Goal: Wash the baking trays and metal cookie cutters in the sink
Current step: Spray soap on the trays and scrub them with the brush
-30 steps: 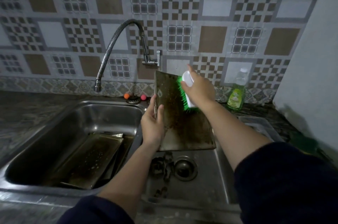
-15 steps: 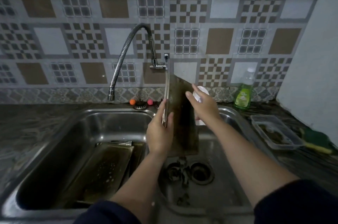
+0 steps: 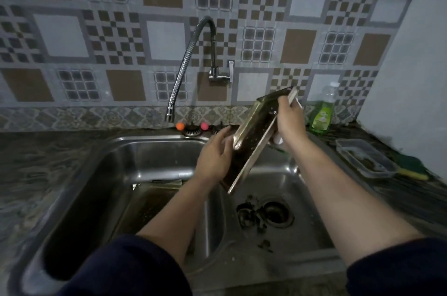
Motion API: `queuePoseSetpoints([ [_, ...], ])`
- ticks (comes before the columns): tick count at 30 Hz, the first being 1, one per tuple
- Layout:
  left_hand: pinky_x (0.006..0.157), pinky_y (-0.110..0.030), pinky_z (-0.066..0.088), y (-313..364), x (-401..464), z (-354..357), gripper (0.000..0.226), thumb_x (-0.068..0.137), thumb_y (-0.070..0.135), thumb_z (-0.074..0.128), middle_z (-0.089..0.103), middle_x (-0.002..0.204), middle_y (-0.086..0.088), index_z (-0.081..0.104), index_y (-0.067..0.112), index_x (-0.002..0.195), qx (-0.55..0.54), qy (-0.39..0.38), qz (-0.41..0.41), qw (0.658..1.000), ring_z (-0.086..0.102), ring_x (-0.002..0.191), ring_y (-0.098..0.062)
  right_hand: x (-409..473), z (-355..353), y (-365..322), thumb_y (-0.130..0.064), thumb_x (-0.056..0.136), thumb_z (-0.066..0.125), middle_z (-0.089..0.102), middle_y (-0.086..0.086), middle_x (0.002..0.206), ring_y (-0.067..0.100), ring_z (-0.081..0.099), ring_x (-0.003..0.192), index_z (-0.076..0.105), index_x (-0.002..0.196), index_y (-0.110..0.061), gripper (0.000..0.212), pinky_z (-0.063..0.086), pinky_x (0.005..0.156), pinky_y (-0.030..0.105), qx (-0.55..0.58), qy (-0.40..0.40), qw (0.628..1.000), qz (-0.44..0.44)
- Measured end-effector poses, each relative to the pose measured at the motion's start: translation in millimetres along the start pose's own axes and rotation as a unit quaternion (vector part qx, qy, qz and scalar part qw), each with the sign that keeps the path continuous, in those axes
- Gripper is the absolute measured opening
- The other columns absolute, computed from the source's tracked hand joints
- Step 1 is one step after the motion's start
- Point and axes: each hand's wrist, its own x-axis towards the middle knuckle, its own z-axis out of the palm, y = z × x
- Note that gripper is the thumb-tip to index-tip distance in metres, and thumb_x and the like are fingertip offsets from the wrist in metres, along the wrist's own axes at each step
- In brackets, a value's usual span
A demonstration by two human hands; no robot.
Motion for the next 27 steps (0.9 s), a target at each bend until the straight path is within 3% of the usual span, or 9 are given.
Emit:
queuePoseSetpoints([
  [2,0.108,-0.039,0.036,-22,4,-15,0.047,0.099,0.041,0.038,0.047,0.143,-0.008,0.04,0.026,0.143,0.064,-0.031,-0.064,0.995,0.043,0.132,-0.027,-11,7,4,-0.031,0.099,0.036,0.055,0.003,0.078,0.015,0.055,0.066,0.052,0.098,-0.015,0.023,0.044,0.051,0.023,0.079,-0.029,0.995,0.057],
  [4,0.107,-0.037,0.032,-35,-1,-33,0.053,0.099,0.046,0.034,0.042,0.147,-0.009,0.027,0.03,0.149,0.075,-0.062,-0.125,0.987,0.038,0.136,-0.029,-20,14,14,-0.036,0.099,0.034,0.053,0.002,0.072,0.015,0.053,0.064,0.052,0.086,-0.018,0.029,0.042,0.054,0.025,0.077,-0.06,0.992,0.086],
  [7,0.098,-0.028,0.033,-46,-17,-57,0.057,0.1,0.048,0.034,0.048,0.143,-0.009,0.011,0.038,0.151,0.023,-0.091,-0.166,0.982,0.045,0.131,-0.028,-35,31,30,-0.038,0.098,0.034,0.056,0.004,0.073,0.017,0.054,0.069,0.056,0.085,-0.016,0.033,0.044,0.062,0.029,0.081,-0.085,0.987,0.109],
  [11,0.096,-0.021,0.028,-63,-37,-79,0.059,0.099,0.042,0.042,0.043,0.147,-0.001,0.013,0.04,0.151,-0.034,-0.098,-0.177,0.979,0.04,0.135,-0.022,-45,64,45,-0.034,0.097,0.039,0.062,0.004,0.084,0.02,0.058,0.083,0.062,0.089,-0.016,0.03,0.045,0.076,0.034,0.082,-0.096,0.986,0.111],
  [14,0.104,-0.028,0.028,-79,-49,-97,0.058,0.1,0.035,0.043,0.041,0.149,0.0,0.015,0.037,0.151,-0.032,-0.064,-0.18,0.981,0.038,0.136,-0.021,-49,90,53,-0.039,0.099,0.04,0.06,0.002,0.111,0.022,0.055,0.109,0.059,0.121,-0.017,0.037,0.04,0.096,0.036,0.007,-0.111,0.988,0.104],
  [17,0.108,-0.039,0.029,-103,-60,-118,0.059,0.1,0.036,0.043,0.04,0.148,-0.002,0.014,0.039,0.151,-0.03,-0.046,-0.23,0.972,0.038,0.135,-0.024,-49,104,58,-0.051,0.095,0.044,0.039,-0.002,0.15,0.025,0.041,0.132,0.023,0.151,-0.031,0.062,0.034,0.104,0.038,-0.174,-0.107,0.978,0.04],
  [21,0.106,-0.049,0.033,-134,-78,-141,0.063,0.097,0.042,0.045,0.044,0.144,-0.003,0.008,0.046,0.149,-0.002,-0.029,-0.322,0.946,0.044,0.129,-0.028,-48,106,64,-0.036,0.087,0.064,0.051,0.002,0.142,0.032,0.049,0.125,0.019,0.151,-0.038,0.078,0.043,0.093,0.036,-0.349,-0.099,0.932,-0.026],
  [27,0.096,-0.046,0.045,-173,-90,-140,0.072,0.096,0.043,0.047,0.053,0.132,-0.007,-0.002,0.045,0.149,0.077,-0.053,-0.401,0.911,0.055,0.111,-0.027,-54,118,86,-0.033,0.084,0.067,0.06,0.005,0.131,0.032,0.056,0.117,0.022,0.147,-0.045,0.078,0.047,0.087,0.036,-0.407,-0.156,0.897,-0.078],
])
